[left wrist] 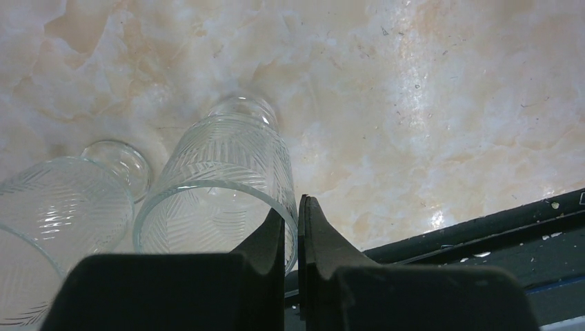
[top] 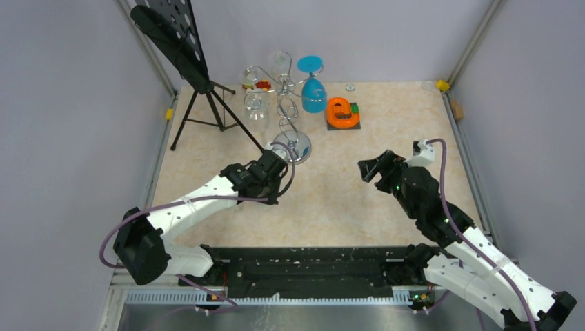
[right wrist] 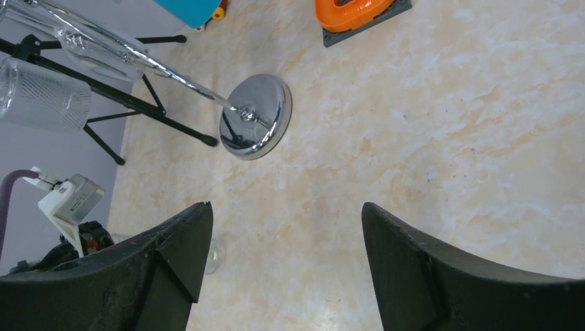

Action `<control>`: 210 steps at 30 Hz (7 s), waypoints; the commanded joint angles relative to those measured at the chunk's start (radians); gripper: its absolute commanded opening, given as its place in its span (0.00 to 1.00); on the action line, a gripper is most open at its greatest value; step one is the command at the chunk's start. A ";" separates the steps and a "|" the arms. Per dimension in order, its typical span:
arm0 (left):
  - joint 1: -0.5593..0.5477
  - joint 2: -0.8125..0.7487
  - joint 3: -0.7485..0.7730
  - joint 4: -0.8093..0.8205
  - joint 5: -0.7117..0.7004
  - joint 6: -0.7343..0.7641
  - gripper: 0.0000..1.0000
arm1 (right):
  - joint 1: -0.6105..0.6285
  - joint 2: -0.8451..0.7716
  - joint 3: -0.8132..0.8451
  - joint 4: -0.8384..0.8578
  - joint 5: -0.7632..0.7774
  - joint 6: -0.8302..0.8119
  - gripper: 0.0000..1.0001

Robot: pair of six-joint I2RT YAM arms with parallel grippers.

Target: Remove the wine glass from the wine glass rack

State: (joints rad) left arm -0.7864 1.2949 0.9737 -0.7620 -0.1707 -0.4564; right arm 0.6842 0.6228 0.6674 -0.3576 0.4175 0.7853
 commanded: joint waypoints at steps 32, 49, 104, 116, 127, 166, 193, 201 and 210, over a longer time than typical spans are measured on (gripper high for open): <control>-0.003 -0.405 0.148 0.064 -0.190 0.094 0.96 | -0.011 -0.078 -0.037 0.054 -0.099 0.100 0.80; 0.308 -0.348 0.421 0.275 0.027 -0.264 0.99 | -0.012 -0.029 -0.052 0.199 -0.252 0.286 0.76; 0.601 -0.166 0.093 0.767 0.459 -0.591 0.37 | -0.011 -0.047 0.108 -0.022 -0.106 0.190 0.69; 0.601 -0.238 -0.026 0.863 0.460 -0.677 0.28 | -0.011 -0.066 0.063 0.024 -0.143 0.184 0.69; 0.601 -0.201 -0.038 0.954 0.479 -0.762 0.22 | -0.011 -0.076 0.046 0.044 -0.143 0.190 0.69; 0.601 -0.227 -0.068 0.985 0.397 -0.804 0.00 | -0.011 -0.092 0.045 0.024 -0.125 0.165 0.68; 0.599 -0.267 -0.001 1.024 0.364 -0.920 0.12 | -0.011 -0.081 0.025 0.053 -0.135 0.211 0.68; 0.599 -0.279 0.021 0.936 0.356 -0.903 0.30 | -0.011 -0.086 0.016 0.056 -0.140 0.218 0.68; 0.598 -0.263 0.036 0.890 0.357 -0.880 0.32 | -0.011 -0.092 0.014 0.049 -0.135 0.222 0.68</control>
State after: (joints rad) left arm -0.1890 1.0386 0.9672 0.1253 0.1894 -1.3579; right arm 0.6785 0.5381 0.6903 -0.3367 0.2832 0.9993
